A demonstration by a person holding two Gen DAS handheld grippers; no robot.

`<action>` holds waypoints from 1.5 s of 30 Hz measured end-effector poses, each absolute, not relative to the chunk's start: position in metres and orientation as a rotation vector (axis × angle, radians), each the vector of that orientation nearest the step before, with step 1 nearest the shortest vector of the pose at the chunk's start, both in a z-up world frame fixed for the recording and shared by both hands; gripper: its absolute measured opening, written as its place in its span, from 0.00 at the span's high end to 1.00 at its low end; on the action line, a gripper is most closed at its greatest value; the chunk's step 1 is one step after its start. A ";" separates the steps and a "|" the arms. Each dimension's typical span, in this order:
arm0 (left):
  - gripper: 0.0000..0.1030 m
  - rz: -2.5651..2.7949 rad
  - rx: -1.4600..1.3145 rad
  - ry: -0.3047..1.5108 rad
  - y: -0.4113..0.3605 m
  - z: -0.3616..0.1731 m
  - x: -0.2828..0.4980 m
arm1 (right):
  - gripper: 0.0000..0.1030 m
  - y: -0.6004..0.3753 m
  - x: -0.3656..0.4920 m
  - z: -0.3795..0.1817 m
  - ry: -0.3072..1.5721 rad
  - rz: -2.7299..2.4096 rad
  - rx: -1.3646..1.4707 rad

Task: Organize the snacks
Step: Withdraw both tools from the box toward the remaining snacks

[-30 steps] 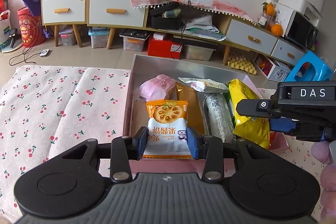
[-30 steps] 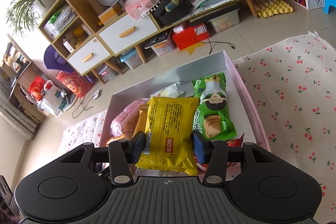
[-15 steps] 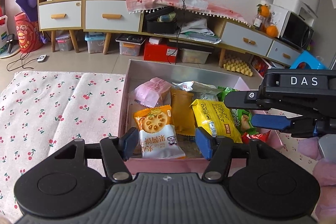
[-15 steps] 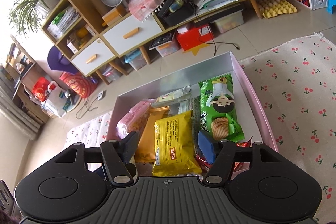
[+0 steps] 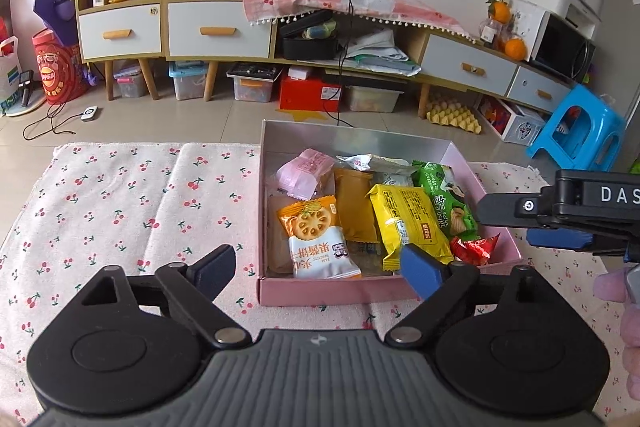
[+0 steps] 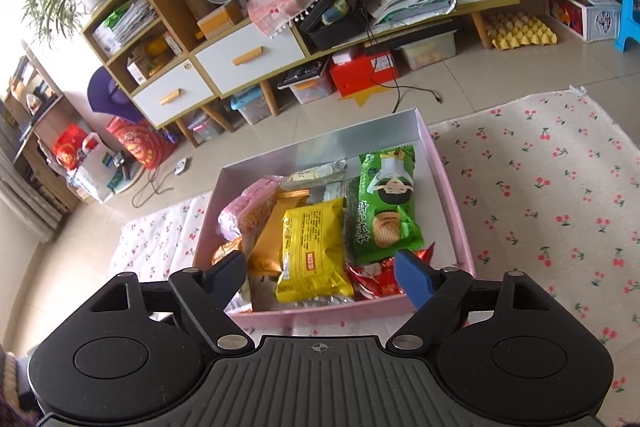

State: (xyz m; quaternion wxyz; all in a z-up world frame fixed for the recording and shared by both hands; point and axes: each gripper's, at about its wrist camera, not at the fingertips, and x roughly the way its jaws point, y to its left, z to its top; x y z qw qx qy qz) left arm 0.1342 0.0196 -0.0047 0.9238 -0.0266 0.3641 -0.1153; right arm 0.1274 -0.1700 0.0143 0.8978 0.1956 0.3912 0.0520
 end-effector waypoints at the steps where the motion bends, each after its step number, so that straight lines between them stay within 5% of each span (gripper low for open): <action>1: 0.10 -0.228 -0.052 0.748 0.023 -0.004 0.132 | 0.16 -0.170 0.124 0.016 0.817 0.103 0.393; 13: 0.01 -0.113 -0.019 0.787 0.068 0.000 0.105 | 0.11 -0.155 0.081 0.013 0.841 0.128 0.287; 45: 0.00 -0.142 0.245 0.860 0.094 -0.069 0.095 | 0.09 -0.115 0.041 -0.061 0.954 0.250 -0.159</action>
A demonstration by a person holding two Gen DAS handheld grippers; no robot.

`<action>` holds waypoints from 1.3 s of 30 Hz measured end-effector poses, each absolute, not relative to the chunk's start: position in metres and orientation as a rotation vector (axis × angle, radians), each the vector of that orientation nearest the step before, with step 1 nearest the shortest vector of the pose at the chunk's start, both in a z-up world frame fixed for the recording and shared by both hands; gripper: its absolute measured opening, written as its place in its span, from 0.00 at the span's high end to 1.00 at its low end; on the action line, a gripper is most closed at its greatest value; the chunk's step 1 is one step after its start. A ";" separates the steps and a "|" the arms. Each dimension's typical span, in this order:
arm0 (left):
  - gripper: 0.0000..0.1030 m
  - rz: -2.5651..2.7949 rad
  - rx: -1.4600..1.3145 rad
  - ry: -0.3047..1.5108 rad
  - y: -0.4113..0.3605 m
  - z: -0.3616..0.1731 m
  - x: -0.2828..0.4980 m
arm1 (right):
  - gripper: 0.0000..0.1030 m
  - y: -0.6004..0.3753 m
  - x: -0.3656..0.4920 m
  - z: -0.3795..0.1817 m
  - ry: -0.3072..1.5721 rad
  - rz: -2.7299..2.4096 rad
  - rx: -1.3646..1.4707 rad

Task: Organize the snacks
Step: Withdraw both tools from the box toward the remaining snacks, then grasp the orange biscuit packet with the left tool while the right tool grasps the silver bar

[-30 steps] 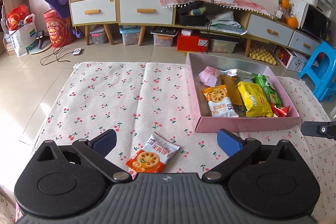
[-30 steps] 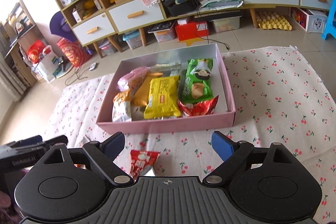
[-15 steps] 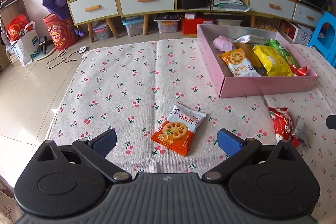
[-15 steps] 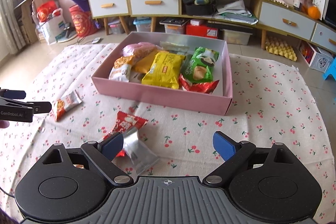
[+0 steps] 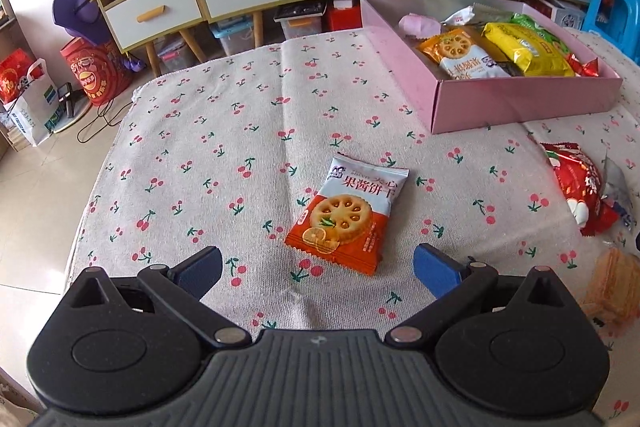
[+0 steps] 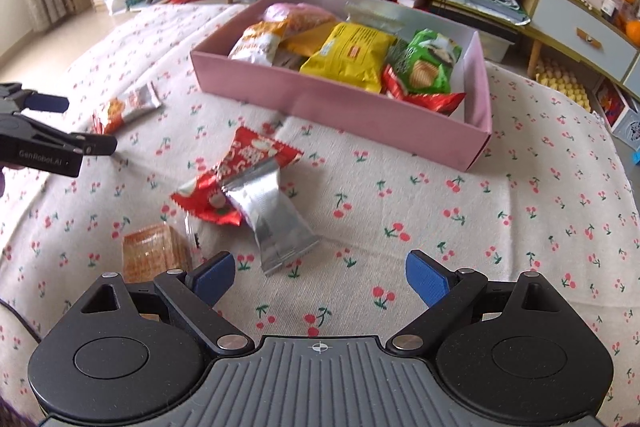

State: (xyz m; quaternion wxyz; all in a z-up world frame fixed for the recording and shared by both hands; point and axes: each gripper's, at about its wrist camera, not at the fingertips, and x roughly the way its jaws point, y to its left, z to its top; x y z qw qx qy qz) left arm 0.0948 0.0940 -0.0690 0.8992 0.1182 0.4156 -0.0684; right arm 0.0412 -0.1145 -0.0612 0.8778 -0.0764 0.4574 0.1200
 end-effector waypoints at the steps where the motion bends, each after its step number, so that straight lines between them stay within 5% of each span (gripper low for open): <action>1: 0.00 -0.147 0.237 0.852 0.096 -0.069 0.095 | 0.09 -0.114 0.042 -0.063 0.959 0.251 -0.162; 23: 0.00 -0.230 0.127 0.837 0.109 -0.074 0.108 | 0.02 -0.119 0.062 -0.078 0.922 0.241 -0.105; 37: 0.48 -0.270 0.135 0.837 0.098 -0.067 0.110 | 0.10 -0.113 0.059 -0.070 0.887 0.278 -0.133; 39: 0.49 -0.268 0.138 0.838 0.098 -0.066 0.111 | 0.16 -0.113 0.059 -0.069 0.887 0.282 -0.131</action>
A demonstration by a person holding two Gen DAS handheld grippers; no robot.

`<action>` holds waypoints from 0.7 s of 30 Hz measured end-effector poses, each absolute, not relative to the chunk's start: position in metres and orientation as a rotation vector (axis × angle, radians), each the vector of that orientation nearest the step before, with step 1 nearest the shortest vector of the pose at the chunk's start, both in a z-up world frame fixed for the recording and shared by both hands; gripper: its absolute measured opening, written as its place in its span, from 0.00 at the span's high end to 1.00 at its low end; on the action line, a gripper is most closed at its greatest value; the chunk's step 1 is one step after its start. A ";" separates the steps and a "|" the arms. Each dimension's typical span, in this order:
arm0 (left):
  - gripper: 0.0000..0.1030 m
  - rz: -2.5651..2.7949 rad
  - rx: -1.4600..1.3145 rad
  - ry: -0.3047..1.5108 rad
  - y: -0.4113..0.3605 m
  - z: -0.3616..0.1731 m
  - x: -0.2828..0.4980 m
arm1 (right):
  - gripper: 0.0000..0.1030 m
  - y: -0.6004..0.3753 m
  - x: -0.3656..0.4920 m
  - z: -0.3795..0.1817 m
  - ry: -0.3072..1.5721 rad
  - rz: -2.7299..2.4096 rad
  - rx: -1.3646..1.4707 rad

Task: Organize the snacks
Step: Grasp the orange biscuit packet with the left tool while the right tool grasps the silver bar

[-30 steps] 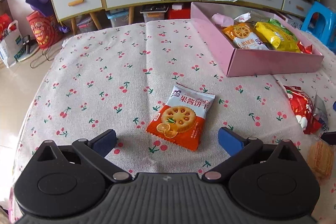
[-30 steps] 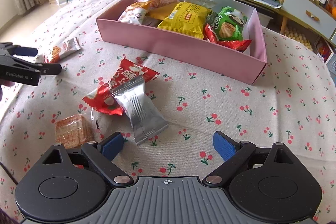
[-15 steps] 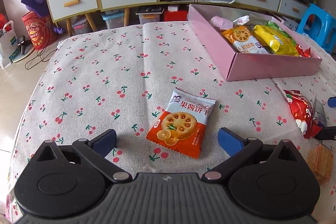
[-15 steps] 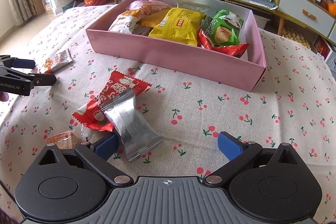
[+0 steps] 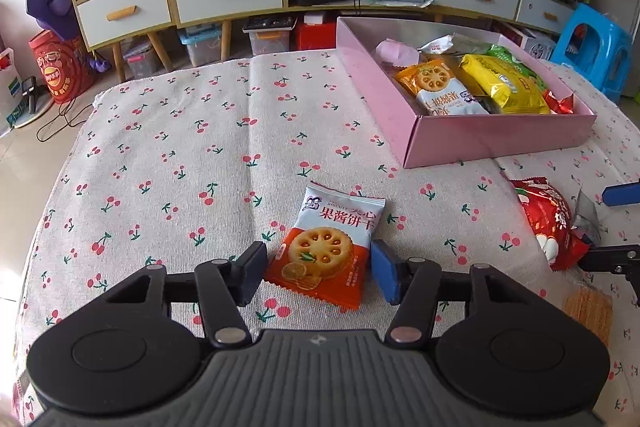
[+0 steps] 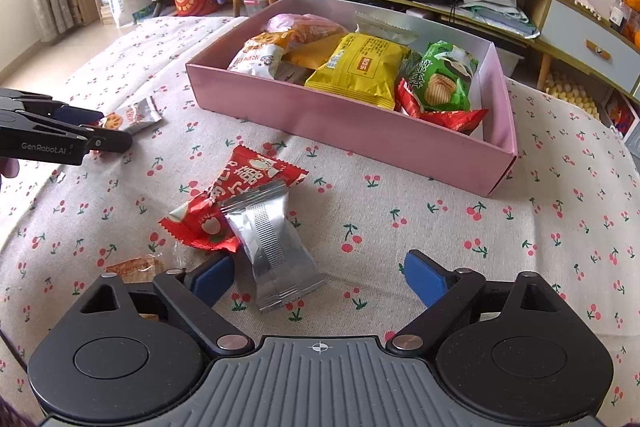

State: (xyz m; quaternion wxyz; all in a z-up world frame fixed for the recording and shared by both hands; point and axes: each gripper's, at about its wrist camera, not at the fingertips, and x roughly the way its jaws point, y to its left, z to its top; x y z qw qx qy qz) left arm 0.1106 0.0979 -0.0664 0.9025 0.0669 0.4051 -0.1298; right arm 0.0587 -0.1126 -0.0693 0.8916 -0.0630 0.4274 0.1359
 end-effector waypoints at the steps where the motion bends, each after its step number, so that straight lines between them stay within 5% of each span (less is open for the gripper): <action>1: 0.49 -0.268 0.139 0.838 0.098 -0.067 0.111 | 0.18 -0.113 0.059 -0.069 0.887 0.285 -0.130; 12: 0.53 -0.246 0.127 0.861 0.095 -0.064 0.113 | 0.68 -0.113 0.062 -0.064 0.909 0.326 -0.085; 21: 0.55 -0.226 0.062 0.891 0.097 -0.061 0.115 | 0.68 -0.118 0.064 -0.059 0.928 0.317 -0.024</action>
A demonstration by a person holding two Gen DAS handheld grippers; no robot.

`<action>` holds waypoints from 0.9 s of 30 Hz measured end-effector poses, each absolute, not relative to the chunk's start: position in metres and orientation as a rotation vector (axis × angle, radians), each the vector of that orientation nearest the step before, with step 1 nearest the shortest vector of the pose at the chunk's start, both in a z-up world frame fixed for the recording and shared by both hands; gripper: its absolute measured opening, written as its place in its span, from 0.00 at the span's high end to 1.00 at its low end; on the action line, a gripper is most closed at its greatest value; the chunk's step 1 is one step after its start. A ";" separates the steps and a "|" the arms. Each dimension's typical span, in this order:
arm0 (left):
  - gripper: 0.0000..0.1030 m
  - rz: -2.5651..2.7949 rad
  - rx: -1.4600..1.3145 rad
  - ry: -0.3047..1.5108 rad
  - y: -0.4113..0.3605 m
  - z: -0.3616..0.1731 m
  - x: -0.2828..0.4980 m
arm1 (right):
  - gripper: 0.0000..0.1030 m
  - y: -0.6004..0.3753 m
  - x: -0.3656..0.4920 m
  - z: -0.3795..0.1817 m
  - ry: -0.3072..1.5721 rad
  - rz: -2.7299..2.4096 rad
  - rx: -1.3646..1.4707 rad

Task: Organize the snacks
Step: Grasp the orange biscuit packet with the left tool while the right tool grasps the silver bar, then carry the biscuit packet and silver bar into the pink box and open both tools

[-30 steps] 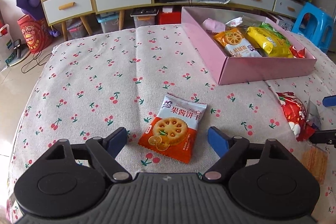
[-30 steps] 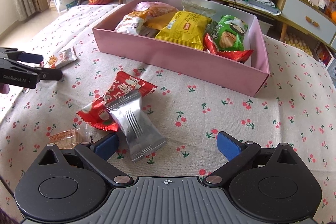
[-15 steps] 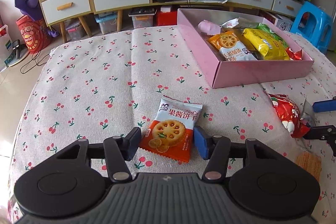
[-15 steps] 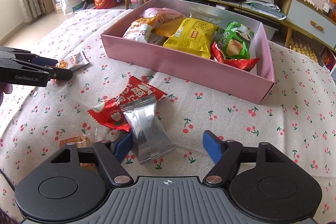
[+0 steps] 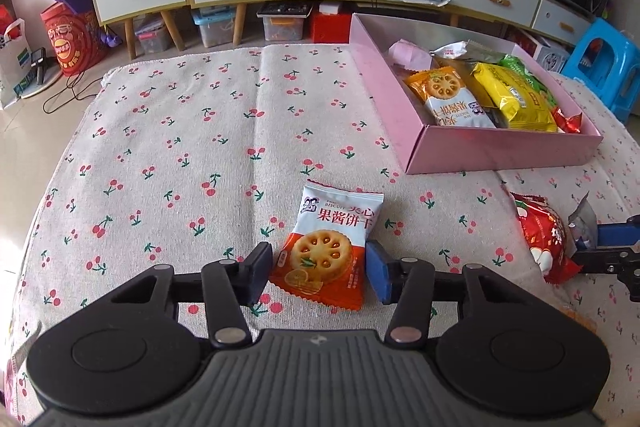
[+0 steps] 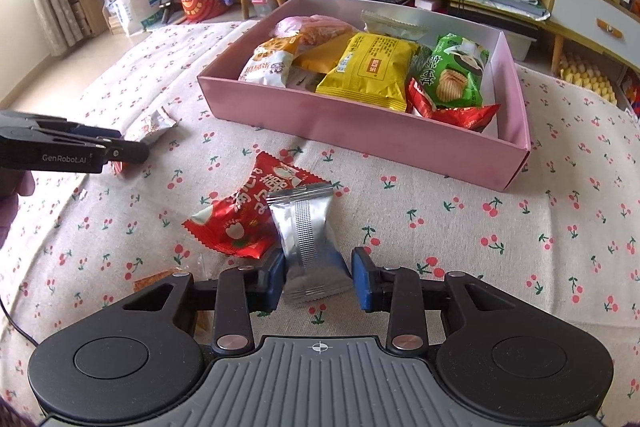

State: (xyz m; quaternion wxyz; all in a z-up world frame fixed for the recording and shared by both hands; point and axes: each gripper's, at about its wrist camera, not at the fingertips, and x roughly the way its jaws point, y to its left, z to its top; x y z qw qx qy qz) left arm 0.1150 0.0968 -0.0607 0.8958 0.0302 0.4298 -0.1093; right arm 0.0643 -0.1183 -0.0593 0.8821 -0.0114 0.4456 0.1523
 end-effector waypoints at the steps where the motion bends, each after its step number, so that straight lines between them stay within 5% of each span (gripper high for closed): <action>1: 0.55 -0.224 0.053 0.894 0.097 -0.060 0.115 | 0.68 -0.120 0.065 -0.058 0.927 0.315 -0.011; 11: 0.61 -0.212 0.004 0.923 0.098 -0.057 0.117 | 0.68 -0.140 0.074 -0.050 0.933 0.250 0.082; 20: 0.54 -0.205 0.118 0.926 0.088 -0.062 0.116 | 0.68 -0.144 0.076 -0.049 0.938 0.237 0.087; 27: 0.62 -0.201 0.074 0.939 0.088 -0.057 0.118 | 0.68 -0.147 0.077 -0.047 0.936 0.232 0.107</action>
